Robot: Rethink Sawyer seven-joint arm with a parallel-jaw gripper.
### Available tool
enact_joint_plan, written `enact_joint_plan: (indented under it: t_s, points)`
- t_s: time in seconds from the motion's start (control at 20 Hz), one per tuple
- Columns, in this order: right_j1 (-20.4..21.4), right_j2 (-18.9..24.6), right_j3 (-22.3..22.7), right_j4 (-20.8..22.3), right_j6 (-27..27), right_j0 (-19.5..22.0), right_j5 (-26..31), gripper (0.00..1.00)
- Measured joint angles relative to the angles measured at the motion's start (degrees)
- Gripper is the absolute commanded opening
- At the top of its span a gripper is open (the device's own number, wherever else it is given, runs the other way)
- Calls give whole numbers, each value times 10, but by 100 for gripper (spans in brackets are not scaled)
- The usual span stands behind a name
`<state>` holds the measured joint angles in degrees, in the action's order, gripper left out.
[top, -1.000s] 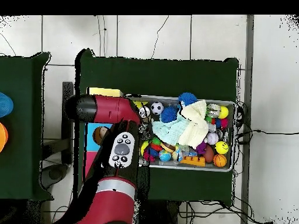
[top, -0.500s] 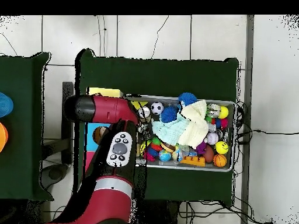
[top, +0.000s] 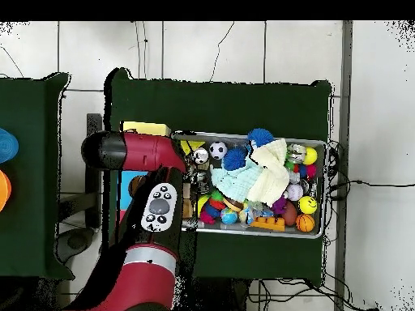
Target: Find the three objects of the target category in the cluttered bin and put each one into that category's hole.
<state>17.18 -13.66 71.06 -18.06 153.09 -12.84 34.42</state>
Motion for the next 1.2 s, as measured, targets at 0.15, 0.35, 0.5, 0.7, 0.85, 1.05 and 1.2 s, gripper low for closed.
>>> enact_joint_plan:
  t_s: [0.15, 0.35, 0.5, 0.7, 0.85, 1.05, 1.2]
  points:
    - [-2, -3, -1, 0, 0, -1, -2, 100]
    - [-6, -14, -2, -3, 0, -2, -5, 100]
    - [-6, -16, -2, -5, 0, -3, -5, 100]
    - [-7, -17, -2, -9, 0, -4, -5, 100]
    - [-7, -17, -2, -9, 0, -4, -5, 100]
    - [-8, -17, -2, -11, 0, -4, -5, 100]
    - [-8, -17, -1, -11, 0, -4, -4, 0]
